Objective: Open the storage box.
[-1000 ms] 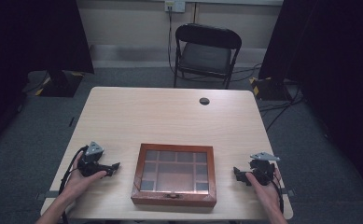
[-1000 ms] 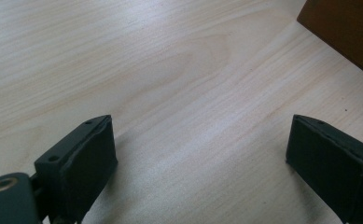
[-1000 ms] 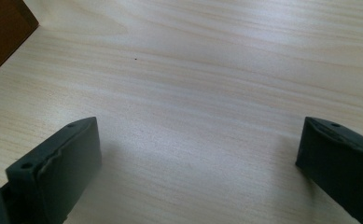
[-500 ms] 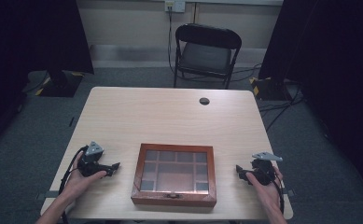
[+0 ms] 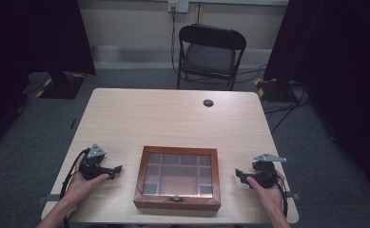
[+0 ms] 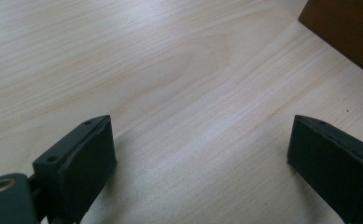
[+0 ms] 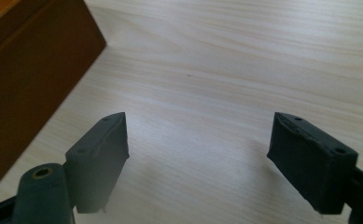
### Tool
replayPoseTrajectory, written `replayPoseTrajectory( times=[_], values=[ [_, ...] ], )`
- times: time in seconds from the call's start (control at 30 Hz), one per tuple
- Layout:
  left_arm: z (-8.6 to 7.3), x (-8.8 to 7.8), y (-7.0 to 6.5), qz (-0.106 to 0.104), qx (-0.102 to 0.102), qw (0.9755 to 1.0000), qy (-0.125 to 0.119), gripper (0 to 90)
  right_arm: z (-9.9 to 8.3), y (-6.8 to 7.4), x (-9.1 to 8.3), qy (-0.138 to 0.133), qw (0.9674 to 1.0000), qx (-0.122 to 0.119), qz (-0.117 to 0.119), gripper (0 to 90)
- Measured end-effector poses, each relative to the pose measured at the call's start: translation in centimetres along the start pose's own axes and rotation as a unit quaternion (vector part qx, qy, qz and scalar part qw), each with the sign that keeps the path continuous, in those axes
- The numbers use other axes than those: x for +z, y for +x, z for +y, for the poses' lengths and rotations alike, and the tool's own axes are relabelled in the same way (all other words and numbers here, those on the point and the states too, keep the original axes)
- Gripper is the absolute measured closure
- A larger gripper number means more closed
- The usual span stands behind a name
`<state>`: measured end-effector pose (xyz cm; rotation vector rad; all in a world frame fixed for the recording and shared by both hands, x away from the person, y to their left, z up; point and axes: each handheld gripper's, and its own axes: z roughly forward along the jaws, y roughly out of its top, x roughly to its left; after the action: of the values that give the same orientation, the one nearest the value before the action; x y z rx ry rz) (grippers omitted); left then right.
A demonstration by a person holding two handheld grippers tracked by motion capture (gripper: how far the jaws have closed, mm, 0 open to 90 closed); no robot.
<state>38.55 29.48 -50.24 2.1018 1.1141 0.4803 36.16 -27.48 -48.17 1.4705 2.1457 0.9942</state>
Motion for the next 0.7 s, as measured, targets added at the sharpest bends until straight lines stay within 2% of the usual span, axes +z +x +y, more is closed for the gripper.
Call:
replayPoseTrajectory(
  times=[0.1,0.13,0.3,0.37,0.4,0.43,0.47,0.57,0.63,0.7],
  values=[
    [0.0,0.0,0.0,0.0,0.001,1.0,0.001,6.6,0.2,0.2,-0.2,-0.005,0.9999,-0.001,0.01,22.6],
    [0.0,0.0,0.0,0.0,0.001,1.0,0.001,6.6,0.3,0.5,-0.5,-0.01,0.9997,-0.002,0.02,24.4],
    [0.0,0.0,0.0,0.0,0.001,1.0,0.001,6.6,0.8,0.9,-1.2,-0.018,0.9993,-0.013,0.032,29.1],
    [0.0,0.0,0.0,0.0,0.001,1.0,0.001,6.6,1.2,1.2,-1.7,-0.028,0.9987,-0.014,0.041,32.2],
    [0.0,0.0,0.0,0.0,0.001,1.0,0.001,6.6,1.4,1.5,-2.1,-0.035,0.9979,-0.014,0.053,34.8],
    [0.0,0.0,0.0,0.0,0.001,1.0,0.001,6.6,1.4,1.5,-2.1,-0.035,0.9979,-0.014,0.053,34.8],
    [0.0,0.0,0.0,0.0,0.001,1.0,0.001,6.6,1.5,1.7,-2.2,-0.035,0.9971,-0.019,0.065,37.0],
    [0.0,0.0,0.0,0.0,0.001,1.0,0.001,6.6,1.6,2.1,-2.2,-0.032,0.9964,-0.03,0.072,39.6],
    [0.0,0.0,0.0,0.0,0.001,1.0,0.001,6.6,1.7,2.9,-2.2,-0.03,0.9952,-0.042,0.082,42.6],
    [0.0,0.0,0.0,0.0,0.001,1.0,0.001,6.6,2.0,3.4,-2.6,-0.038,0.9938,-0.048,0.092,44.9]
  ],
)
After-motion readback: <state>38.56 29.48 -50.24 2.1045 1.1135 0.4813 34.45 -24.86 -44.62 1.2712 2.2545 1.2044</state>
